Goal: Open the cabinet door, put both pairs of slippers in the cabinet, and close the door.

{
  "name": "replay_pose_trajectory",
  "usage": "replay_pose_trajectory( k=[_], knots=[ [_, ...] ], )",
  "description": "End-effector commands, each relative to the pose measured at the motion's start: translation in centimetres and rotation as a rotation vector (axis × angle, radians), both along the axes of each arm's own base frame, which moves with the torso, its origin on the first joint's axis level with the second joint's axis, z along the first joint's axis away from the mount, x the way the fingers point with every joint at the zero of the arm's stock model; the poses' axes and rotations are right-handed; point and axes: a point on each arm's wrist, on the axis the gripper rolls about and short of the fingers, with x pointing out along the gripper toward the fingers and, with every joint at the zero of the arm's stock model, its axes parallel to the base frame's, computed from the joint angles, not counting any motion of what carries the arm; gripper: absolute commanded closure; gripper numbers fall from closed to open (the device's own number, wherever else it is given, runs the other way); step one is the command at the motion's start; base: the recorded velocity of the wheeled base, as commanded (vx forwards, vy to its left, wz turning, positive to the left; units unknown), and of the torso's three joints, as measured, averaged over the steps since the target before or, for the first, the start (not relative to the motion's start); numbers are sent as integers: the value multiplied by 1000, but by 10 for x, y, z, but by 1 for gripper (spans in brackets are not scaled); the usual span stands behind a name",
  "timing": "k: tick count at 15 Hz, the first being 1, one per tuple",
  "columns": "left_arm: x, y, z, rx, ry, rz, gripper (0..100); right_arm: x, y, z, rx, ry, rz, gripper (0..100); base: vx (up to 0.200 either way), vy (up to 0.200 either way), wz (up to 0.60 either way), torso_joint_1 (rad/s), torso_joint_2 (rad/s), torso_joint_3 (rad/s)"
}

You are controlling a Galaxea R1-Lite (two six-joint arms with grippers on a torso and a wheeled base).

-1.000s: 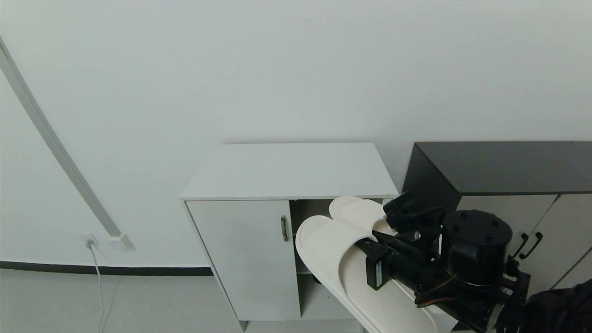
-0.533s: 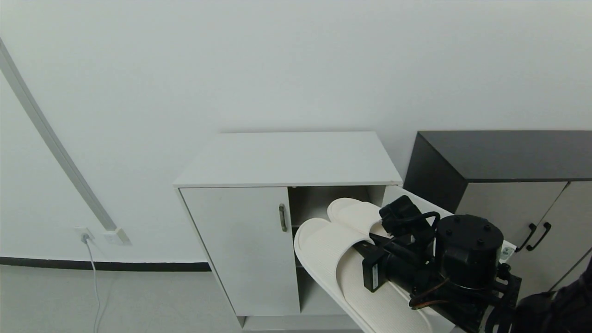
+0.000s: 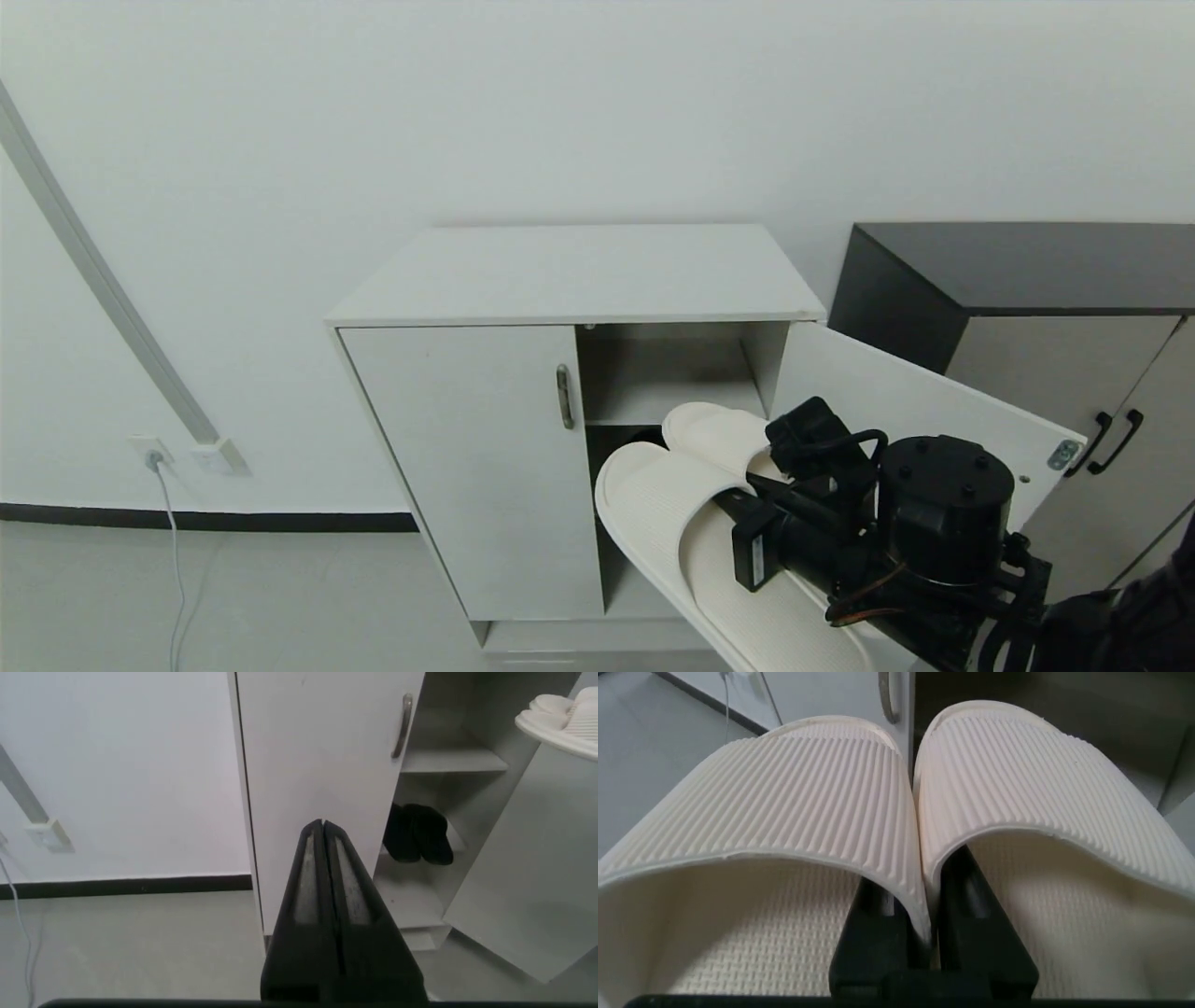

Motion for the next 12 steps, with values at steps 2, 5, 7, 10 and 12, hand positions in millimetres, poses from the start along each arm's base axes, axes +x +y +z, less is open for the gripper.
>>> replay_pose_trajectory(
  k=[2, 5, 7, 10, 12],
  knots=[
    [0, 0, 0, 0, 1, 0, 100, 0, 0, -1, -1, 1, 0, 100, 0, 0, 0, -186, 522, 317],
    [0, 0, 0, 0, 1, 0, 100, -1, -1, -1, -3, 4, 0, 100, 0, 0, 0, -178, 502, 323],
    [0, 0, 0, 0, 1, 0, 100, -1, -1, -1, -3, 4, 0, 100, 0, 0, 0, -154, 496, 332],
    [0, 0, 0, -2, 1, 0, 100, 0, 0, -1, 2, -2, 0, 100, 0, 0, 0, -136, 474, 336],
    [0, 0, 0, 0, 1, 0, 100, 0, 0, -1, 2, -2, 0, 100, 0, 0, 0, -119, 464, 339]
  ],
)
